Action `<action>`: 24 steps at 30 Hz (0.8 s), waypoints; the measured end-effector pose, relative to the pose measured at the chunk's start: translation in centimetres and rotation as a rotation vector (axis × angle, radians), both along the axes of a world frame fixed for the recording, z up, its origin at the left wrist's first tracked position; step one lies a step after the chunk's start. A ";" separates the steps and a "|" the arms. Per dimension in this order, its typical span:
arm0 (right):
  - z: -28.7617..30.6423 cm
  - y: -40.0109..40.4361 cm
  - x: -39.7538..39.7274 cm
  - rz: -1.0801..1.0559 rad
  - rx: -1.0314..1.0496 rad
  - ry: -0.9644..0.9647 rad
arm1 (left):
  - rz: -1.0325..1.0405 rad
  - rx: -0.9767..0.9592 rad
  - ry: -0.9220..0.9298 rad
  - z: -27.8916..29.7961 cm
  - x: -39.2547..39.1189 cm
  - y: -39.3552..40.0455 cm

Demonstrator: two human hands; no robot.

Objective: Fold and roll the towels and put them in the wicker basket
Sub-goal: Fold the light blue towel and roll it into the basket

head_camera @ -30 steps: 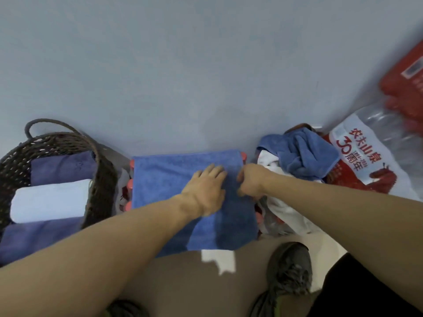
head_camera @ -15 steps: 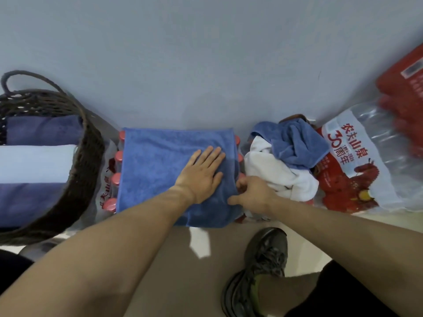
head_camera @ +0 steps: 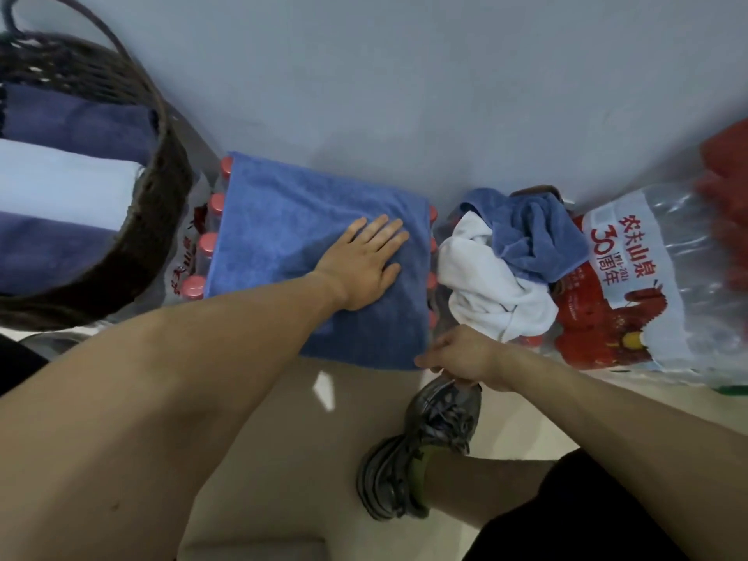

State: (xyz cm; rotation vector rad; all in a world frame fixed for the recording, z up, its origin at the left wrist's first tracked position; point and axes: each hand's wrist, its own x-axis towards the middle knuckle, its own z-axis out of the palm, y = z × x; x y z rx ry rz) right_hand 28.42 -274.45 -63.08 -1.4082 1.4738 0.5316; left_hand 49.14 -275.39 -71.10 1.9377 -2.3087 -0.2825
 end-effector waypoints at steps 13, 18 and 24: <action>-2.4 -0.1 -0.2 -0.152 0.135 -0.002 | -0.054 0.095 -0.092 1.1 -1.1 -0.2; -3.0 -0.1 -0.6 -0.328 0.173 -0.098 | -0.105 0.108 0.087 3.2 -1.0 -0.8; -2.7 0.2 -0.1 -0.469 0.136 -0.204 | -0.188 0.021 0.191 5.0 -1.6 -0.2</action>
